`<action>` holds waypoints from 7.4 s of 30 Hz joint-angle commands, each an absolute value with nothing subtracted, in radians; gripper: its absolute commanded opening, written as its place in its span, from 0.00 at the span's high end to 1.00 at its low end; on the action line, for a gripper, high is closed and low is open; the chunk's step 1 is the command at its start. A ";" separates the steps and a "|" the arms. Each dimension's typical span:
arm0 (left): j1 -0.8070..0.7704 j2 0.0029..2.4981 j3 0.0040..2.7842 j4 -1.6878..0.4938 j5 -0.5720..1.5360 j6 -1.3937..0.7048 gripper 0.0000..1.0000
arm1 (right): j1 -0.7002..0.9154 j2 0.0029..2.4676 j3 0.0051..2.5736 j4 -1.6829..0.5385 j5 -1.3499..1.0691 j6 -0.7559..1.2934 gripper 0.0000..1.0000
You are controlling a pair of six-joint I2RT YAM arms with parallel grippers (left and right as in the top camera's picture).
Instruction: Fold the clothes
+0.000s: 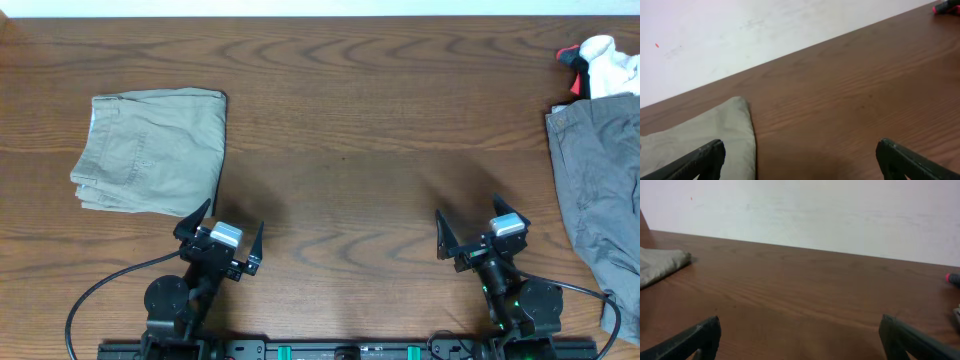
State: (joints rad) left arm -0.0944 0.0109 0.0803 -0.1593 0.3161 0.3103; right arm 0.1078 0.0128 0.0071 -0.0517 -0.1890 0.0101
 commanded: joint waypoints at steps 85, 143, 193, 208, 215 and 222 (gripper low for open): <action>-0.096 0.899 1.140 -0.808 0.304 -0.088 0.02 | 0.104 0.722 0.692 -0.400 -0.439 0.200 0.01; -0.096 1.202 1.457 -1.065 0.377 -0.121 0.02 | -0.460 2.148 1.674 -0.657 -0.211 0.258 0.80; -0.096 1.105 1.457 -1.141 0.223 -0.121 0.02 | -0.183 2.109 1.673 -0.816 0.067 0.326 0.26; -0.096 1.110 1.457 -1.150 0.223 -0.121 0.02 | -0.166 2.089 1.677 -0.797 -0.122 0.290 0.99; -0.096 1.072 1.464 -1.142 0.123 -0.099 0.02 | -0.033 1.921 1.677 -0.800 -0.591 0.126 0.99; -0.096 1.005 1.508 -1.125 0.077 -0.099 0.02 | 0.214 1.864 1.677 -0.836 -0.633 0.029 0.99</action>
